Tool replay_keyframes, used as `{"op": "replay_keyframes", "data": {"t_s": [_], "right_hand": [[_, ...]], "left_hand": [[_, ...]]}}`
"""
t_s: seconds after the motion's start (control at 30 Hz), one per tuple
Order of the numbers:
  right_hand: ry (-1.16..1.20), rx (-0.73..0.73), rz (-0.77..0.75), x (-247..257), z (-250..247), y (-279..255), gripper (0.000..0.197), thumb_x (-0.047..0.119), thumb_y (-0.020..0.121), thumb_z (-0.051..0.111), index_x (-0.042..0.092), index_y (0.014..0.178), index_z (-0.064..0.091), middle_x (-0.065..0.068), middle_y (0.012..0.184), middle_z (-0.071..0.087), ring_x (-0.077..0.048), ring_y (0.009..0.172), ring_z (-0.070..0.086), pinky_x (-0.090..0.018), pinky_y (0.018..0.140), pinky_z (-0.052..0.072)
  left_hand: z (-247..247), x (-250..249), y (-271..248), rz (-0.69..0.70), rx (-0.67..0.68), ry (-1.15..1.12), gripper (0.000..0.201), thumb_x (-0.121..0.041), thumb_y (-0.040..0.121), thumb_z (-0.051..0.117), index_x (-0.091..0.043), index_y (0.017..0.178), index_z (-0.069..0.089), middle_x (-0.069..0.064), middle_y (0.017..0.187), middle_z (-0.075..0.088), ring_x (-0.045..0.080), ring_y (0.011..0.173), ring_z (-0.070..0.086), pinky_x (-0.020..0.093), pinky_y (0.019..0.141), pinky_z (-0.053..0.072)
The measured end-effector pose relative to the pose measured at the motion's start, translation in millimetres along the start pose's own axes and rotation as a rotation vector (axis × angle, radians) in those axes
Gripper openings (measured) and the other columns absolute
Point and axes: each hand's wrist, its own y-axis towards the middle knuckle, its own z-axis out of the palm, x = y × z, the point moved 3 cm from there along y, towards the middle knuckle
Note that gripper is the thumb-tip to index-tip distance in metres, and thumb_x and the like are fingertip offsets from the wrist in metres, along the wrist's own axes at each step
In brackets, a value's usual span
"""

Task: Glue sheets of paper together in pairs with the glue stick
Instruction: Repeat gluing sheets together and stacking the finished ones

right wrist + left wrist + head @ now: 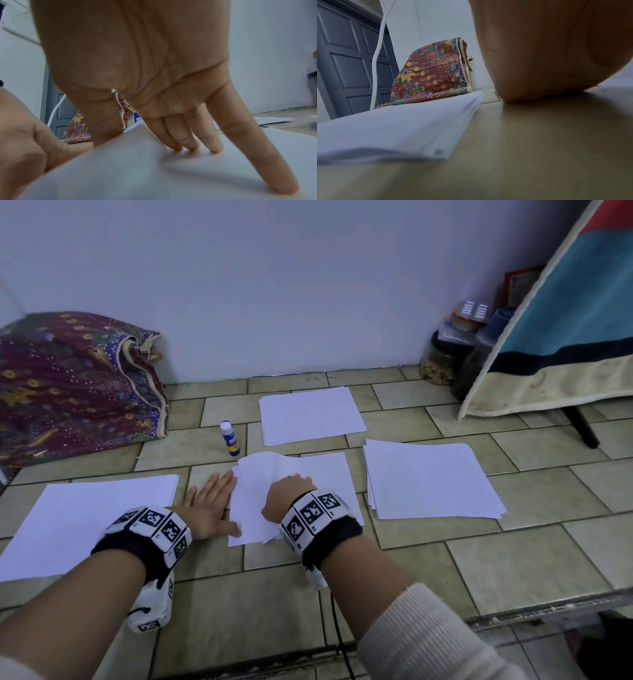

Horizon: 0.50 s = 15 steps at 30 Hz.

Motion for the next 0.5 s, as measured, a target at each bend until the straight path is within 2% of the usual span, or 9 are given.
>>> {"op": "replay_keyframes", "data": {"t_s": [0.13,0.27,0.33,0.37,0.5], "right_hand": [[0.023,-0.027,-0.008,-0.8,-1.7,1.1,0.059,0.049,0.094,0.047,0.005,0.132,0.046,-0.014,0.138,0.047,-0.033,0.132,0.038,-0.046,0.111,0.028],[0.111,-0.074,0.017,-3.3,0.3,3.1,0.082,0.057,0.086,0.055,0.008,0.144,0.024,-0.015,0.141,0.043,-0.033,0.132,0.038,-0.046,0.11,0.03],[0.088,-0.069,0.007,-2.7,2.6,3.5,0.09,0.059,0.086,0.055,0.012,0.149,0.012,-0.016,0.142,0.041,-0.035,0.132,0.037,-0.047,0.108,0.031],[0.071,-0.067,-0.006,-2.3,3.5,3.7,0.09,0.061,0.085,0.053,0.014,0.149,0.011,-0.016,0.142,0.042,-0.036,0.132,0.037,-0.047,0.108,0.032],[0.042,-0.065,-0.034,-2.1,2.1,3.2,0.083,0.065,0.084,0.051,0.015,0.145,0.025,-0.014,0.139,0.046,-0.034,0.129,0.04,-0.046,0.107,0.033]], "left_hand": [[0.1,0.0,0.1,0.008,0.0,0.007,0.117,-0.059,0.058,0.041,-0.02,0.15,-0.021,-0.008,0.155,-0.029,0.011,0.143,-0.027,0.038,0.116,-0.011],[0.4,1.8,1.5,0.017,-0.002,0.018,0.124,-0.068,0.051,0.039,-0.02,0.149,-0.022,-0.008,0.155,-0.03,0.011,0.142,-0.027,0.038,0.116,-0.011],[-0.1,1.9,1.1,0.021,0.007,0.026,0.125,-0.07,0.05,0.036,-0.02,0.148,-0.024,-0.008,0.154,-0.031,0.011,0.142,-0.028,0.039,0.117,-0.011],[-0.1,1.7,0.8,0.022,0.012,0.03,0.125,-0.07,0.05,0.034,-0.02,0.148,-0.025,-0.008,0.154,-0.031,0.012,0.142,-0.028,0.039,0.117,-0.01],[-1.8,0.9,-2.2,0.03,0.007,0.024,0.112,-0.059,0.062,0.036,-0.02,0.148,-0.025,-0.007,0.155,-0.03,0.012,0.143,-0.026,0.038,0.116,-0.009]]}}
